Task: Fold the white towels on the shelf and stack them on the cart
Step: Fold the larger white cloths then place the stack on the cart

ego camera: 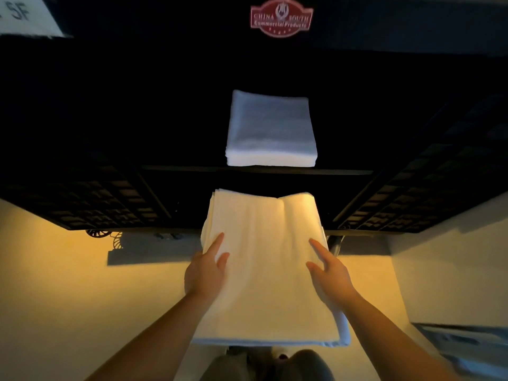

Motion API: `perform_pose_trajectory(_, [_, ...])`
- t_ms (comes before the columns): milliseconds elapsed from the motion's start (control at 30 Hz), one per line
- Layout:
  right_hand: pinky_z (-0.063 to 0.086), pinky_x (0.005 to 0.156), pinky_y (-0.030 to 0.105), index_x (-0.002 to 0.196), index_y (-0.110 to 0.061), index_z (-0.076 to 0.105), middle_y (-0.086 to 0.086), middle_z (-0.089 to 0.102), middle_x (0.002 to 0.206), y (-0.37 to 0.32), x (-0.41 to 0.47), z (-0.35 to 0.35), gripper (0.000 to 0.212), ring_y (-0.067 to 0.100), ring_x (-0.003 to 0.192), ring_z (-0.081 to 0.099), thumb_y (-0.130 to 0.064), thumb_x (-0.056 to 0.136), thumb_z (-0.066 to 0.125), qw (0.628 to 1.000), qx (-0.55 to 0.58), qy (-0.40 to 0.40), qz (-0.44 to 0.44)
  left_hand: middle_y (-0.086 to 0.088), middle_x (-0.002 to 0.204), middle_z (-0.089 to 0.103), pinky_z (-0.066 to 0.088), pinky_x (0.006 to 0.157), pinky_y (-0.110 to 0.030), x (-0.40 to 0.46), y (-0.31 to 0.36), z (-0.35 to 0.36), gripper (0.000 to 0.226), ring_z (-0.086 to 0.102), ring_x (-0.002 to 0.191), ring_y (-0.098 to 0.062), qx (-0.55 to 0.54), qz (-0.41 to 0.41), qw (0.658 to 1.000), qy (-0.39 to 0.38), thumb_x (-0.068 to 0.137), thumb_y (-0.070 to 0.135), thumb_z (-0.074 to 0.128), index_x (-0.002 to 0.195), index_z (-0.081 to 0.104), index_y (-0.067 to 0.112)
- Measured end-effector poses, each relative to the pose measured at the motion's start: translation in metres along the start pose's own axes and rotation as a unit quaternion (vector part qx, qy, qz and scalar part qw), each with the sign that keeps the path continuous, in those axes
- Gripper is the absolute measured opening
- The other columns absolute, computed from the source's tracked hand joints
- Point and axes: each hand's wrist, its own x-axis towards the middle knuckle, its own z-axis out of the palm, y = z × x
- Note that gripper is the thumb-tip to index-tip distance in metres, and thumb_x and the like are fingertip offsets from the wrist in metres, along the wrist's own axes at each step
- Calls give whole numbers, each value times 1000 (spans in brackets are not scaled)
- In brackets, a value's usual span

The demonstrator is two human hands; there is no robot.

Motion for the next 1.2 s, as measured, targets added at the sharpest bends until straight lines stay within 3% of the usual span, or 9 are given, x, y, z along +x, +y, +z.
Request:
perform_pose_trajectory(233, [37, 84, 6, 145, -42, 31, -8, 36, 150, 54, 116, 33, 52, 14, 127, 43, -26, 99, 49, 999, 0, 21, -36, -13, 120, 53, 48, 75, -35, 82, -4, 81, 49, 59, 84, -28, 1, 9, 1000, 23, 100, 43, 37, 146, 23, 47])
perform_pose_trajectory(333, [36, 53, -5, 144, -43, 32, -8, 35, 151, 85, 183, 57, 52, -6, 101, 48, -26, 98, 50, 997, -6, 48, -57, -13, 123, 51, 48, 70, -34, 127, -9, 131, 49, 59, 74, -26, 0, 13, 999, 36, 101, 40, 36, 148, 23, 44])
perform_pose_trajectory(500, [39, 68, -4, 142, -42, 36, -3, 44, 145, 128, 287, 90, 52, -7, 83, 56, -25, 96, 53, 988, -38, 84, -127, -15, 112, 57, 47, 66, -35, 198, -23, 203, 48, 58, 77, -32, -42, 31, 995, 89, 98, 33, 44, 144, 33, 45])
perform_pose_trajectory(567, [40, 56, -2, 137, -46, 39, 0, 48, 138, 140, 327, 99, 53, -6, 70, 55, -22, 94, 56, 983, -42, 91, -156, -16, 102, 61, 48, 64, -36, 225, -27, 224, 50, 58, 72, -32, -46, 45, 993, 102, 98, 31, 44, 144, 33, 43])
perform_pose_trajectory(733, [33, 73, 12, 141, -48, 30, 6, 37, 148, 149, 409, 115, 54, 26, 116, 52, -31, 96, 54, 973, -132, 124, -144, -16, 137, 42, 42, 58, -31, 286, -23, 253, 55, 53, 63, -25, -25, 6, 997, 74, 98, 30, 42, 147, 22, 46])
perform_pose_trajectory(833, [34, 82, 20, 142, -45, 32, 7, 34, 150, 159, 439, 126, 55, 30, 122, 46, -29, 95, 56, 973, -112, 130, -155, -16, 143, 38, 50, 65, -33, 307, -25, 270, 55, 60, 76, -30, -64, 35, 996, 53, 98, 23, 45, 147, 26, 41])
perform_pose_trajectory(933, [30, 72, 10, 142, -46, 32, 8, 36, 148, 176, 455, 140, 55, 27, 113, 51, -32, 95, 56, 973, -129, 127, -140, -13, 149, 34, 51, 82, -35, 318, -40, 287, 50, 58, 104, -31, -49, 54, 997, 13, 101, 18, 41, 147, 31, 35])
perform_pose_trajectory(1067, [34, 58, 12, 143, -47, 27, 11, 38, 146, 189, 465, 147, 56, 23, 102, 54, -42, 94, 53, 973, -175, 106, -103, -12, 152, 25, 47, 80, -33, 316, -58, 304, 44, 54, 105, -32, -56, 51, 997, -14, 102, 23, 38, 144, 37, 36])
perform_pose_trajectory(1200, [38, 98, 32, 145, -48, 23, 15, 24, 150, 189, 464, 148, 57, 36, 126, 41, -52, 94, 47, 968, -220, 106, -57, -8, 159, -14, 19, 116, -44, 312, -44, 300, 42, -6, 146, -35, 153, 73, 985, 32, 103, 30, 33, 144, 35, 38])
